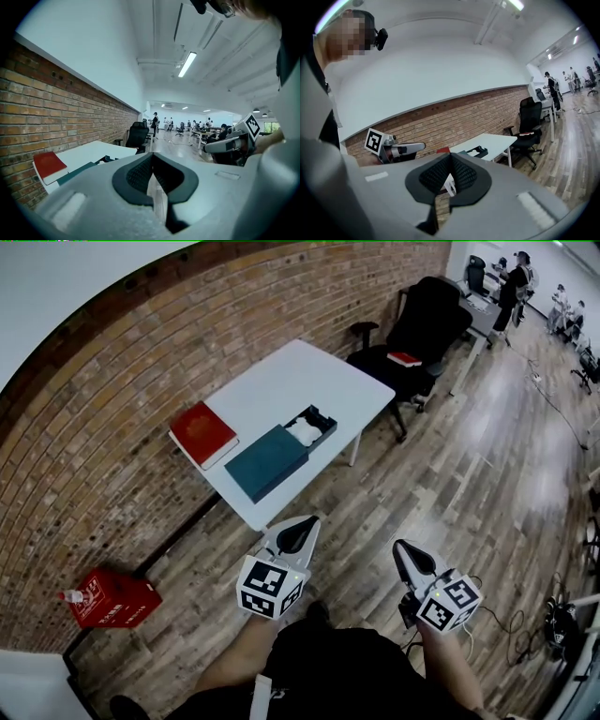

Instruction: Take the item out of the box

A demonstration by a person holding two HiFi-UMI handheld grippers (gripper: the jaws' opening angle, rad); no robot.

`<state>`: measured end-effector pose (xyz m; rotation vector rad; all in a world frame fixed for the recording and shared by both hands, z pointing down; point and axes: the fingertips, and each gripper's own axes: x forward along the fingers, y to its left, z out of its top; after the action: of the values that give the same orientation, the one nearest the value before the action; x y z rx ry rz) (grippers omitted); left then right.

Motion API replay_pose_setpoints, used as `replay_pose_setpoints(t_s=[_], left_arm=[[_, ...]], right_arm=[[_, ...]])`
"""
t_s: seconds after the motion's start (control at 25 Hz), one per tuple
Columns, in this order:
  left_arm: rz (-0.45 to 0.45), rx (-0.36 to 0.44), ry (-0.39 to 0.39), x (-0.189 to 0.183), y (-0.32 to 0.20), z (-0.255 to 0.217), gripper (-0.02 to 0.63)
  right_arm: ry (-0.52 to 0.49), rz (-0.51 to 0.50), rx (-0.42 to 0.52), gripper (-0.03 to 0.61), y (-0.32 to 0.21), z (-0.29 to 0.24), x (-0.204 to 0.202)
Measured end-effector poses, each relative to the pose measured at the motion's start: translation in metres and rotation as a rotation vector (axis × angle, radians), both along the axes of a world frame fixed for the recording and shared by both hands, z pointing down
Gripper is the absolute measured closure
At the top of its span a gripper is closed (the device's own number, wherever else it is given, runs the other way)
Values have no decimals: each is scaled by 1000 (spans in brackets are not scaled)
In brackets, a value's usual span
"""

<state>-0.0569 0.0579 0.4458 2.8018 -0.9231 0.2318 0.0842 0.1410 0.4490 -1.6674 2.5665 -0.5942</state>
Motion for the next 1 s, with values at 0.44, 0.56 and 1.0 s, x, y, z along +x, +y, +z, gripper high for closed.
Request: replay_pose_setpoints(t_s=[0.44,0.56,1.0], left_arm=[[-22,5,71,-34,-38,-13,607],[-39,0,84,-45,-46,-15,607],[-66,-9,74,-44,-79,-2,607]], right_arm=[[43,-36,-8,578,-47,-10,-37],[47,-58,-7,578,-57,-11,-48],[79,-158,-6,578,-106,5,-60]])
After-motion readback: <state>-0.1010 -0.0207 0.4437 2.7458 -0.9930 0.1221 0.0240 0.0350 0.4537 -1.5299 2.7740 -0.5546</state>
